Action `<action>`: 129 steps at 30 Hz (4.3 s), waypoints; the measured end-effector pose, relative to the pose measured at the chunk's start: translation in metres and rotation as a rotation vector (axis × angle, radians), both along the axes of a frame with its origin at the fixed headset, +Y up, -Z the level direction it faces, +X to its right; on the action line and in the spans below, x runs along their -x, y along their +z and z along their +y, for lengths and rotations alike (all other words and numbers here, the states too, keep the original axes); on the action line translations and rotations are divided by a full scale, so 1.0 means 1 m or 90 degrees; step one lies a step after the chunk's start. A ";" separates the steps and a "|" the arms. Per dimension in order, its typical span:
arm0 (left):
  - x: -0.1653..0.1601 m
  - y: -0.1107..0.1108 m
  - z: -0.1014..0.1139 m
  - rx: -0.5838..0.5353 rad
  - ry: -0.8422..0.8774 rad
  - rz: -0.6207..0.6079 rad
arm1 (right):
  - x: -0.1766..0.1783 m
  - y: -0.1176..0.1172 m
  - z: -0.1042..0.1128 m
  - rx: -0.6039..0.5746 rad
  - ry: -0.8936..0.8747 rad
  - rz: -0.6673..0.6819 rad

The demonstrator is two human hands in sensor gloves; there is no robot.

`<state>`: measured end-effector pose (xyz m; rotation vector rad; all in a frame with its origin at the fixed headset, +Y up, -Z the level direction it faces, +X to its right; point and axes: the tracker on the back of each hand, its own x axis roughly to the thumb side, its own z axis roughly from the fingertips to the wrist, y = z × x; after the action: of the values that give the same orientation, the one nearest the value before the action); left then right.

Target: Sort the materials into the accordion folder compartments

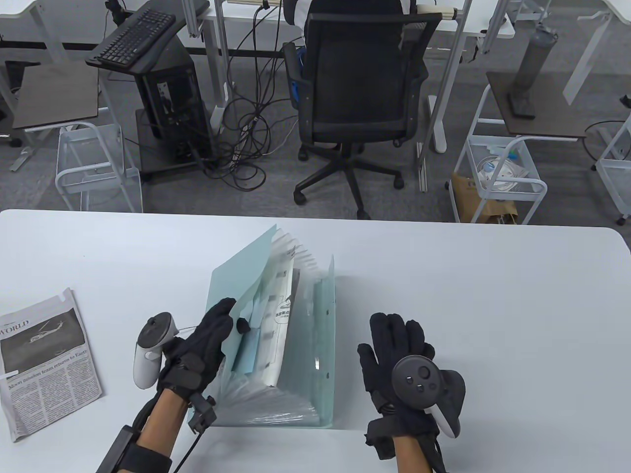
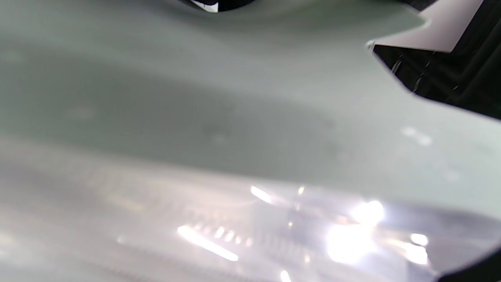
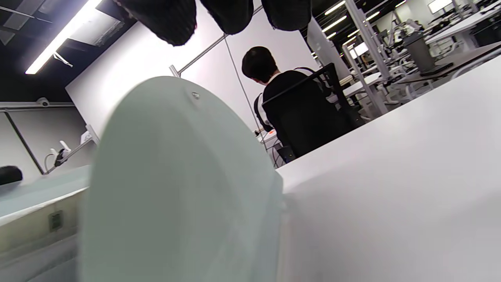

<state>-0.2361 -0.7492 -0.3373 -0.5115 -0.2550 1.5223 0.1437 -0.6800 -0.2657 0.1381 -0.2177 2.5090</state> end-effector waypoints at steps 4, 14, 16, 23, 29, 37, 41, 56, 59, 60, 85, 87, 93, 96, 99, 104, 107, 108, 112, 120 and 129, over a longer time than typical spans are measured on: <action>-0.023 -0.004 -0.002 0.008 -0.094 -0.021 | -0.008 0.001 -0.018 0.000 0.009 -0.011; -0.070 -0.009 -0.015 0.014 -0.307 -0.067 | -0.006 0.000 -0.042 0.021 0.030 -0.001; -0.076 -0.011 -0.018 0.021 -0.332 -0.078 | -0.003 0.001 -0.044 0.025 0.049 0.008; -0.074 -0.001 -0.004 -0.028 -0.421 -0.037 | -0.001 -0.001 -0.053 0.050 0.056 0.014; -0.051 0.014 0.019 -0.111 -0.596 0.010 | 0.001 0.000 -0.052 0.043 0.066 0.014; 0.016 0.019 0.037 -0.131 -0.826 0.117 | 0.000 0.002 -0.051 0.037 0.071 0.013; 0.052 0.023 0.037 -0.120 -0.886 0.168 | 0.002 0.001 -0.051 0.036 0.077 0.017; 0.143 0.028 -0.005 0.048 -0.998 0.304 | 0.007 0.004 -0.047 0.008 0.086 0.022; 0.150 0.029 -0.009 0.079 -1.003 0.337 | 0.008 0.004 -0.047 0.011 0.082 0.026; 0.153 0.030 -0.012 0.095 -1.020 0.341 | 0.008 0.004 -0.047 0.012 0.081 0.028; 0.176 0.031 -0.044 0.255 -1.084 0.329 | 0.012 0.009 -0.040 -0.013 0.096 0.030; 0.173 0.030 -0.044 0.240 -1.103 0.316 | 0.011 0.009 -0.040 -0.011 0.093 0.026; 0.174 0.031 -0.033 0.184 -1.113 0.362 | 0.010 0.009 -0.041 -0.004 0.085 0.024; 0.169 0.033 -0.024 0.131 -1.107 0.409 | 0.011 0.009 -0.042 -0.002 0.088 0.026; 0.162 0.034 -0.018 0.078 -1.128 0.439 | 0.011 0.009 -0.042 0.001 0.085 0.027; 0.149 0.037 0.000 -0.013 -1.141 0.490 | 0.008 0.008 -0.043 0.005 0.073 0.020; 0.140 0.041 0.011 -0.075 -1.138 0.511 | 0.008 0.008 -0.043 0.007 0.070 0.019; 0.137 0.042 0.013 -0.093 -1.132 0.517 | 0.008 0.008 -0.043 0.007 0.069 0.019; 0.124 0.046 0.024 -0.171 -1.106 0.533 | 0.007 0.008 -0.043 0.007 0.058 0.018; 0.107 0.057 0.056 -0.259 -1.017 0.574 | 0.002 0.005 -0.046 0.017 0.034 0.009; 0.085 0.078 0.110 -0.320 -0.881 0.597 | -0.004 0.004 -0.049 0.023 -0.003 0.001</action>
<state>-0.3207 -0.6392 -0.2589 0.4385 0.4030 0.1799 0.1478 -0.7288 -0.2613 0.1239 -0.1721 2.5068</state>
